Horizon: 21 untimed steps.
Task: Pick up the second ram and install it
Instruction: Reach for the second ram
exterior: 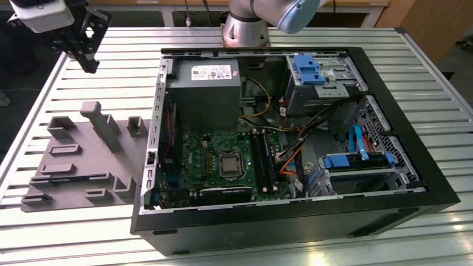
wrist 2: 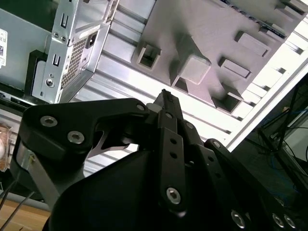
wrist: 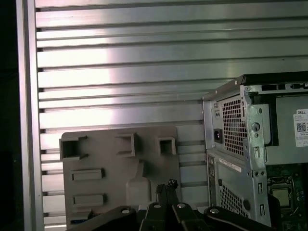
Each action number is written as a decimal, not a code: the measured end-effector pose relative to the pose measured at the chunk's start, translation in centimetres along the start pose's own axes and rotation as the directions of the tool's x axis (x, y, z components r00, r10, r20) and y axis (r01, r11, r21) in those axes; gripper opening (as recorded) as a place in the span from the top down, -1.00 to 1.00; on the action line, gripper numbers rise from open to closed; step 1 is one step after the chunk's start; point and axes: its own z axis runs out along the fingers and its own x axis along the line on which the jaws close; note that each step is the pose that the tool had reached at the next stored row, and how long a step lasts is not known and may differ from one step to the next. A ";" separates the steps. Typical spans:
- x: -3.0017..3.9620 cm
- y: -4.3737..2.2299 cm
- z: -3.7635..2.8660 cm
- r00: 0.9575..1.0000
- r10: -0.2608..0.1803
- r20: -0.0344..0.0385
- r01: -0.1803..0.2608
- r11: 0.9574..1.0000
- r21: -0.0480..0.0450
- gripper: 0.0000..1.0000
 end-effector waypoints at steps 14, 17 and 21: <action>1.95 -0.24 0.17 1.000 0.000 0.000 0.000 1.000 0.000 0.79; 2.40 -0.29 0.18 1.000 0.000 0.000 0.000 1.000 0.000 0.79; 2.96 -0.34 0.21 1.000 0.000 0.000 0.000 1.000 0.000 0.79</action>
